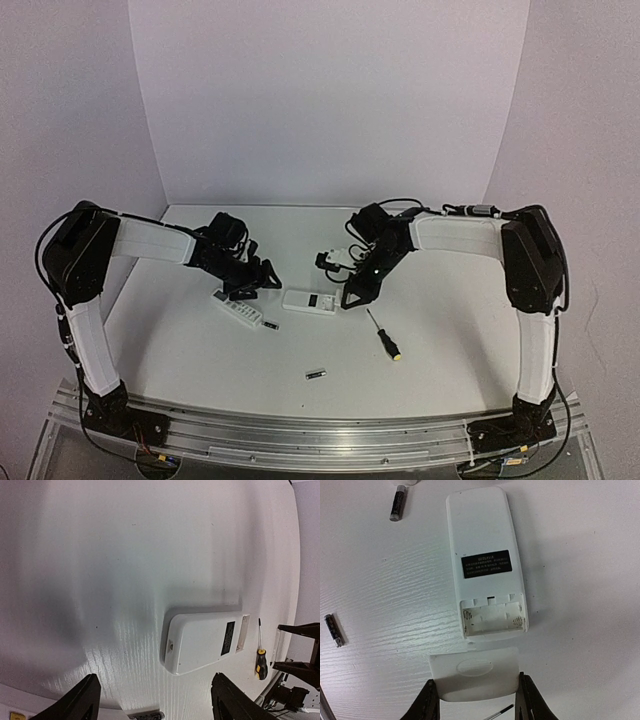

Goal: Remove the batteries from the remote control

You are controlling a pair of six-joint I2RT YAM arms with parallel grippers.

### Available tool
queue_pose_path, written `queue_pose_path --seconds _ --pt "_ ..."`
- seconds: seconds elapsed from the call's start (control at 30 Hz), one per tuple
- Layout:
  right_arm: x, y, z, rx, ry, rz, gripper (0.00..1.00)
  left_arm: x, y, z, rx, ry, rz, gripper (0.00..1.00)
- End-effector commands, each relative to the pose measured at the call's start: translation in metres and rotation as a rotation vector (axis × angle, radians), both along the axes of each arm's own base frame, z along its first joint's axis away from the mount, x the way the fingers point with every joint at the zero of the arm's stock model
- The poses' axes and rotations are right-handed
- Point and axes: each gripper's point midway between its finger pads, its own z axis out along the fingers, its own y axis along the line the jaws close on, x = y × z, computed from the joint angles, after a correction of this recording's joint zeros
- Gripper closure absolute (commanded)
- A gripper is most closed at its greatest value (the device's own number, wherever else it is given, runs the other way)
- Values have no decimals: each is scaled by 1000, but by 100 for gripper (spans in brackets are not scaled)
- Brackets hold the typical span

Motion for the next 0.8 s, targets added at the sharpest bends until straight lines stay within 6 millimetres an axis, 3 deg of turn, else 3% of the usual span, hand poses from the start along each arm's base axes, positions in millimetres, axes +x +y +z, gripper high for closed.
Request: queue_pose_path --seconds 0.0,0.13,0.4,0.77 --pt "7 12 1 -5 -23 62 83 7 -12 1 -29 -12 -47 30" --pt "6 18 -9 -6 4 73 83 5 -11 -11 -11 7 -50 37" --pt "11 22 -27 -48 7 69 83 -3 -22 -17 -76 38 -97 39" --pt "15 21 -34 -71 15 46 83 -13 -31 -26 -131 76 -136 48"
